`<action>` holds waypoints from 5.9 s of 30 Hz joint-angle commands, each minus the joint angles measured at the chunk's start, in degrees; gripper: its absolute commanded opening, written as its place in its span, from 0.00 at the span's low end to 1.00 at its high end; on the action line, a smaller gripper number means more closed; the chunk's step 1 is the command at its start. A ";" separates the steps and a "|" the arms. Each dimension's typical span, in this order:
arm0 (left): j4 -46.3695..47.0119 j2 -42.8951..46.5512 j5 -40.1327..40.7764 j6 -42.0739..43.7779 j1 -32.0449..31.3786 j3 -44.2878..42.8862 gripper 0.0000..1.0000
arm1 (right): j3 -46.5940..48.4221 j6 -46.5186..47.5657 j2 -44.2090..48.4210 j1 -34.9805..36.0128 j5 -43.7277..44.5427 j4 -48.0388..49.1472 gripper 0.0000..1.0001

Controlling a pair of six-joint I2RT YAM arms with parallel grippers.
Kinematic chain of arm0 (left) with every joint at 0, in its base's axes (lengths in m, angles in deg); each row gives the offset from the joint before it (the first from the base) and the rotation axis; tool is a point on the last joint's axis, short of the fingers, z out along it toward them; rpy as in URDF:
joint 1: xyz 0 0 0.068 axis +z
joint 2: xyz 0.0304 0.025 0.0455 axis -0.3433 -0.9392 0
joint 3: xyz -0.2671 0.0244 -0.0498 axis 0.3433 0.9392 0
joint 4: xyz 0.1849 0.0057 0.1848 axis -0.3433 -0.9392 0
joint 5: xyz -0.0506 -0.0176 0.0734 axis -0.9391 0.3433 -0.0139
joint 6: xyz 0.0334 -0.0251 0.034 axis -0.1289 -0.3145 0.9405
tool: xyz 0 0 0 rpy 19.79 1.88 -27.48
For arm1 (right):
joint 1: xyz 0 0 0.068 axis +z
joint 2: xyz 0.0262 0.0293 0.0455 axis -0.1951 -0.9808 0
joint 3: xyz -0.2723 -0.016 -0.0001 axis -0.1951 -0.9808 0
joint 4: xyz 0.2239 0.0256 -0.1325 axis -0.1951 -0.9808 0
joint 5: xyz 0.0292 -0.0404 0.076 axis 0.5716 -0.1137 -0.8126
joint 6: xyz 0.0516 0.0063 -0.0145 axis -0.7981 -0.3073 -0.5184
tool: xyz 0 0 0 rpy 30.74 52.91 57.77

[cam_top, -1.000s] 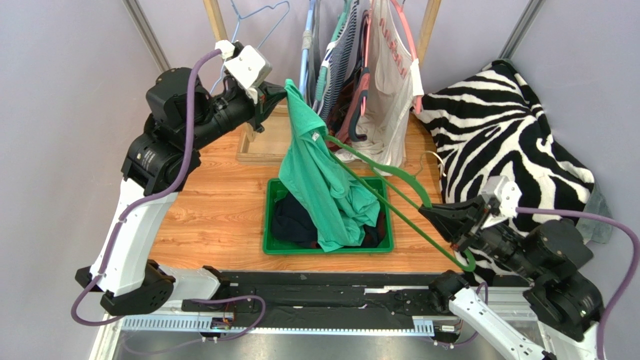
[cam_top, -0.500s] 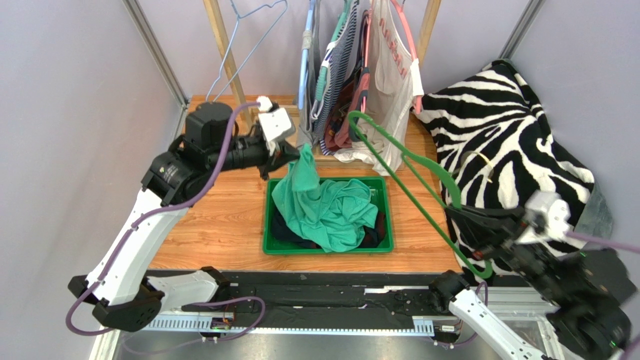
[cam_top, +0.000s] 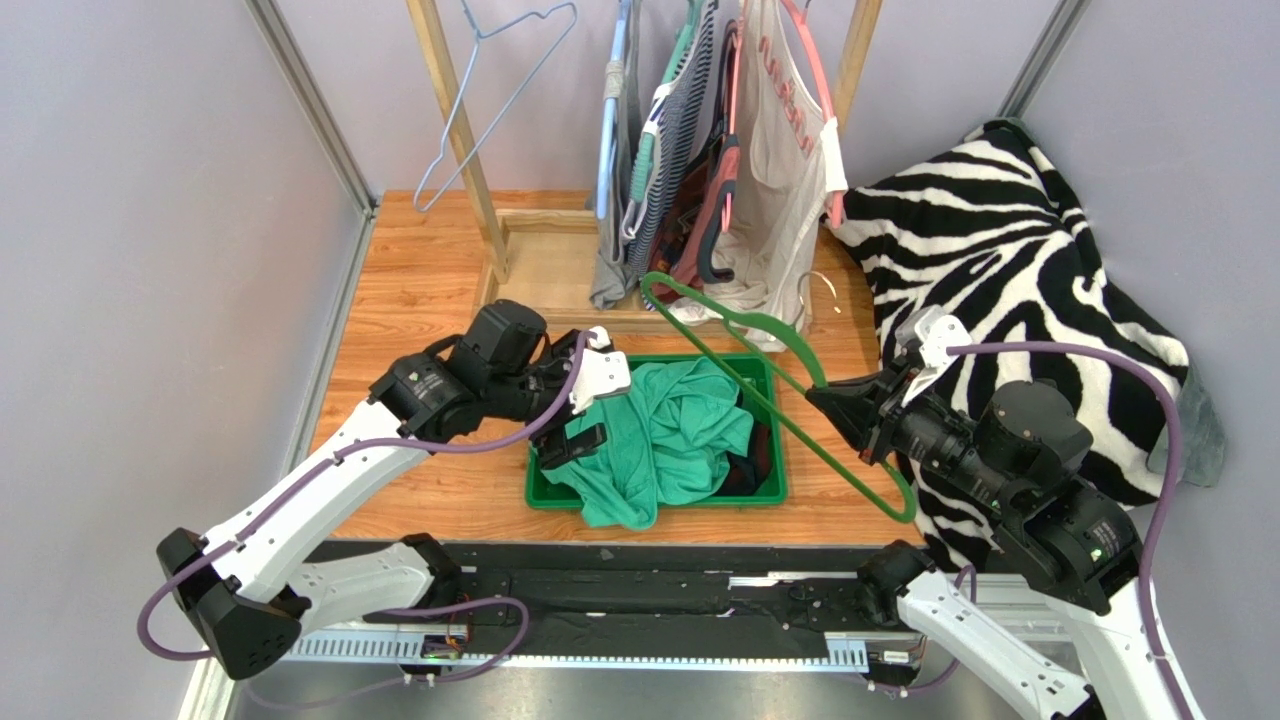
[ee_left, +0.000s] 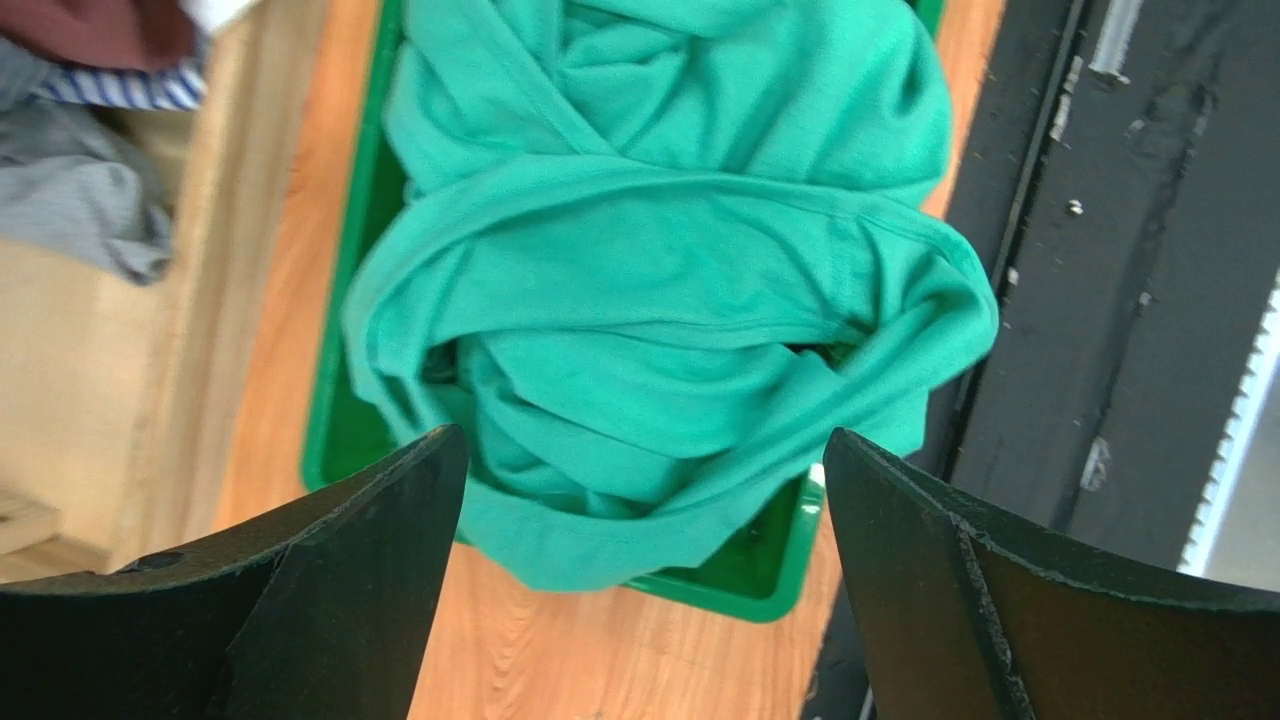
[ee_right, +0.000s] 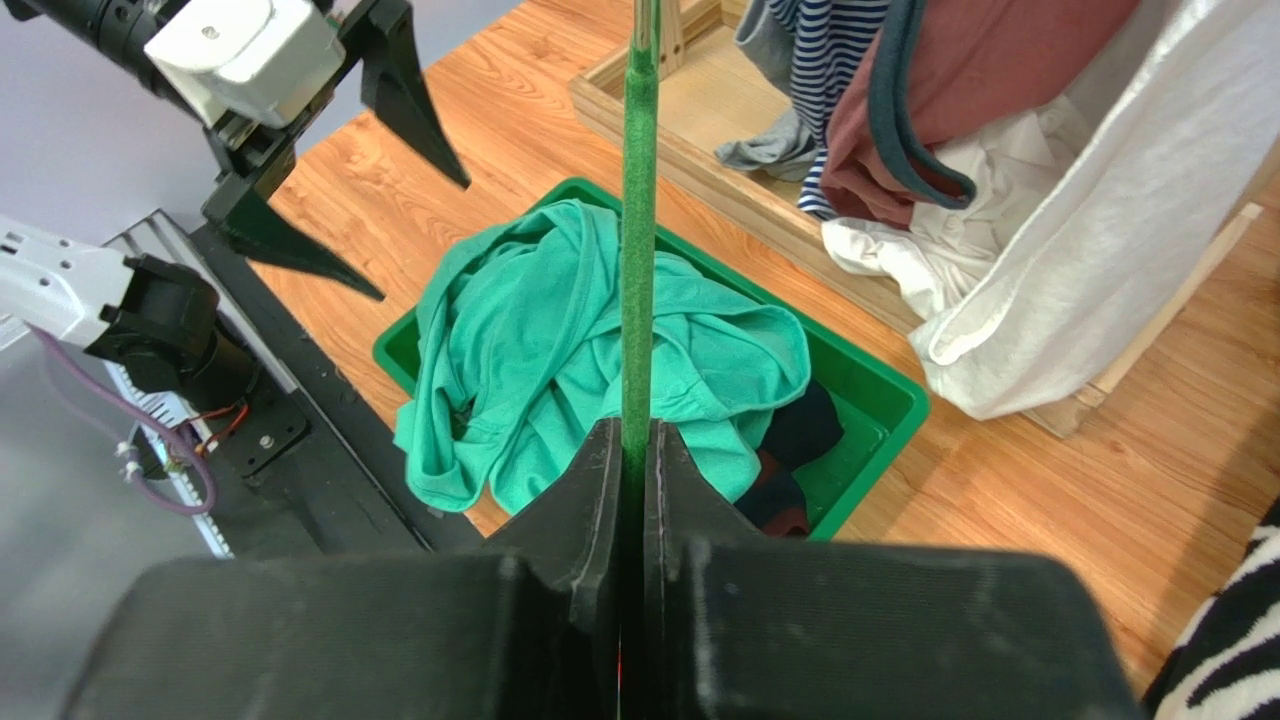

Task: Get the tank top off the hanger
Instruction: Remove the tank top from the hanger, then place the hanger at the clothesline.

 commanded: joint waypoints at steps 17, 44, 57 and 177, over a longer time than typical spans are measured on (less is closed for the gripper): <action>-14.51 -1.62 -15.98 5.04 3.53 -35.78 0.98 | 2.14 9.98 -5.37 -0.04 -28.69 -0.57 0.00; -13.83 -2.16 -28.67 1.45 3.53 -26.56 0.36 | 4.85 16.85 -8.35 0.23 -36.09 5.95 0.00; -7.94 5.47 -14.52 -3.99 7.20 -24.28 0.00 | 1.27 11.84 -4.24 0.49 -19.68 19.20 0.67; -8.64 -41.10 24.51 -24.83 25.41 -75.08 0.01 | -10.44 0.50 -34.90 30.82 31.58 33.10 0.24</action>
